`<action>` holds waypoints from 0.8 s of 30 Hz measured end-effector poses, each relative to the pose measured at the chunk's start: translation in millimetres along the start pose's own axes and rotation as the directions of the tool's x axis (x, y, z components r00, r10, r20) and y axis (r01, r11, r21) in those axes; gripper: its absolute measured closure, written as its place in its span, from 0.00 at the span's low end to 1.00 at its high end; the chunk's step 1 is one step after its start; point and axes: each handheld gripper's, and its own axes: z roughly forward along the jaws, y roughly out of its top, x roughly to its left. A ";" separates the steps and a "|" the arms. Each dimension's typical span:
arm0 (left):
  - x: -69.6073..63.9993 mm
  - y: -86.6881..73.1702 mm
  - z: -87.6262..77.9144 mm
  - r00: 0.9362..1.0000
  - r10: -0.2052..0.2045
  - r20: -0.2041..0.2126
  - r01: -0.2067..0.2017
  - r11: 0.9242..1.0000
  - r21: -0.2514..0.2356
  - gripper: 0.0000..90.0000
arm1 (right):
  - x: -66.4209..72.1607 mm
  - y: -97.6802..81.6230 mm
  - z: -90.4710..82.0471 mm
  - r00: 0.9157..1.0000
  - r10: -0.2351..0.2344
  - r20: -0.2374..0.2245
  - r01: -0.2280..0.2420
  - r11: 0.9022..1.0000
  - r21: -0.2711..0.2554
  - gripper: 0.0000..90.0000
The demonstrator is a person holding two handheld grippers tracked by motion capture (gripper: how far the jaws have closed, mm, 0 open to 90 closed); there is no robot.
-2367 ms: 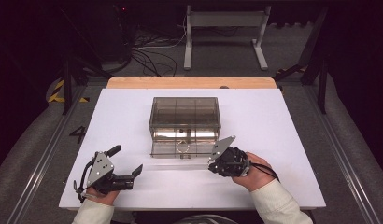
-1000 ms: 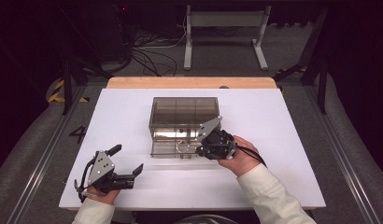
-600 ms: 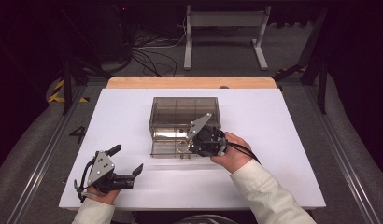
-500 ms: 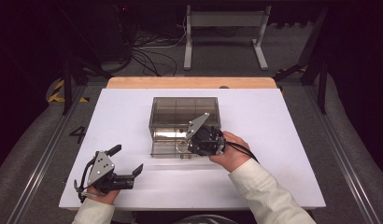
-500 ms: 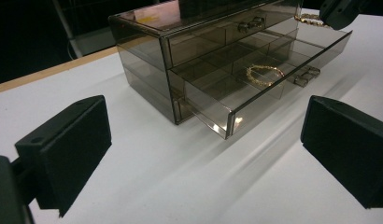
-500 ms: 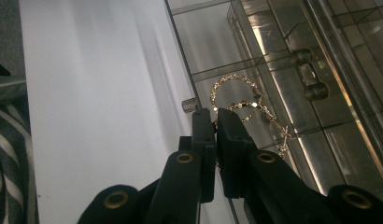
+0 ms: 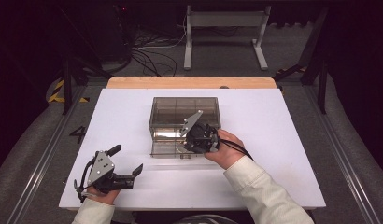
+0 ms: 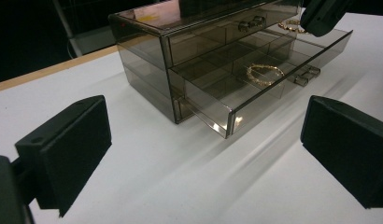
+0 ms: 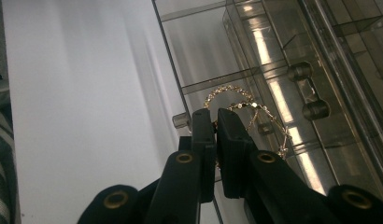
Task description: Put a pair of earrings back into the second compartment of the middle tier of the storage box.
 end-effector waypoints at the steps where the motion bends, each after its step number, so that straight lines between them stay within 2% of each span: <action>1: 0.0 0.0 0.0 1.000 0.000 0.000 0.000 1.000 0.000 0.03 | -0.4 0.5 0.7 1.000 0.001 0.001 -0.001 1.000 0.001 0.96; 24: 0.1 0.0 -0.6 1.000 0.001 0.002 -0.001 1.000 -0.001 0.03 | -7.0 5.8 22.9 0.999 0.029 -0.032 -0.027 0.998 0.049 0.96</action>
